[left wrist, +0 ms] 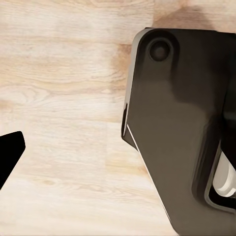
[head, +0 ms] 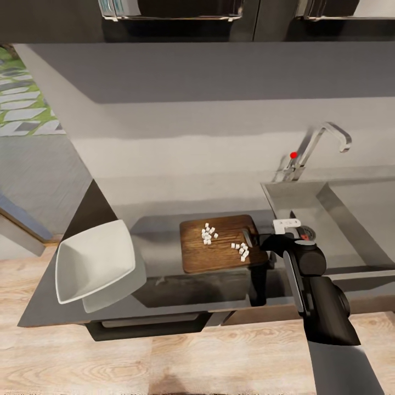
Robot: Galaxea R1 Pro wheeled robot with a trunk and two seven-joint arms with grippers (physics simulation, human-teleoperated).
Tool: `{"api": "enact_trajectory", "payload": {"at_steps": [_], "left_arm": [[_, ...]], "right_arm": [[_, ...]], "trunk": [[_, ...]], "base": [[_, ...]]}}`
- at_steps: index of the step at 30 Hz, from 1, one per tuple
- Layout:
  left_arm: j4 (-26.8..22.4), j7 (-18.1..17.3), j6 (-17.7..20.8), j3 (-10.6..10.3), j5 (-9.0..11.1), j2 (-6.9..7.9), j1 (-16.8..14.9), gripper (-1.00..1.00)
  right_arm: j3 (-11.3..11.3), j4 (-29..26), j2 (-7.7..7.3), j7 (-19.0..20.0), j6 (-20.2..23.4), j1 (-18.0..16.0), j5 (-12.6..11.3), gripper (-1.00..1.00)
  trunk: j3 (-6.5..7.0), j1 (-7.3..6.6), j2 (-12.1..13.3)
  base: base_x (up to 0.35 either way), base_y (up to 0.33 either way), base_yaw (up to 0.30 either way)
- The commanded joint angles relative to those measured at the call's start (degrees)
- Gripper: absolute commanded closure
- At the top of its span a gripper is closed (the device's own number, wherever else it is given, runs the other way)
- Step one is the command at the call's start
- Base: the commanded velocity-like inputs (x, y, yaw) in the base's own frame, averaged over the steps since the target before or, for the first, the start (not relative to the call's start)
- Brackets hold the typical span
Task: In the kitchen, take the Vidalia onion out of the sink, dice it on the chopping board with the paring knife, put the diced onion into the bowl on the countertop, then place both the paring knife and the chopping board into the sink.
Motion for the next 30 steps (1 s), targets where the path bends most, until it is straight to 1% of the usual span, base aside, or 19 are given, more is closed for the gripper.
{"api": "enact_trajectory", "payload": {"at_steps": [1, 10, 16, 30], "left_arm": [[-0.1, 0.5, -0.2, -0.3, 0.5, 0.10, 0.0, -1.00], [-0.1, 0.5, -0.2, -0.4, 0.5, 0.10, 0.0, -1.00], [-0.1, 0.5, -0.2, -0.4, 0.6, 0.10, 0.0, -1.00], [-0.1, 0.5, -0.2, -0.4, 0.5, 0.10, 0.0, -1.00]], "right_arm": [[0.0, -0.1, 0.04, 0.5, 0.3, 0.0, 0.6, -1.00], [0.0, -0.1, 0.04, 0.4, 0.3, 0.0, 0.6, -1.00], [0.0, -0.1, 0.05, 0.4, 0.3, 0.0, 0.5, -1.00], [0.0, -0.1, 0.05, 0.4, 0.3, 0.0, 0.5, -1.00]], "trunk": [[-0.17, 0.03, -0.1], [-0.92, 0.03, -0.1], [-1.08, 0.03, -0.1], [-1.97, 0.03, -0.1]], "base": [[0.000, 0.000, 0.000], [0.000, 0.000, 0.000], [0.000, 0.000, 0.000], [0.000, 0.000, 0.000]]}}
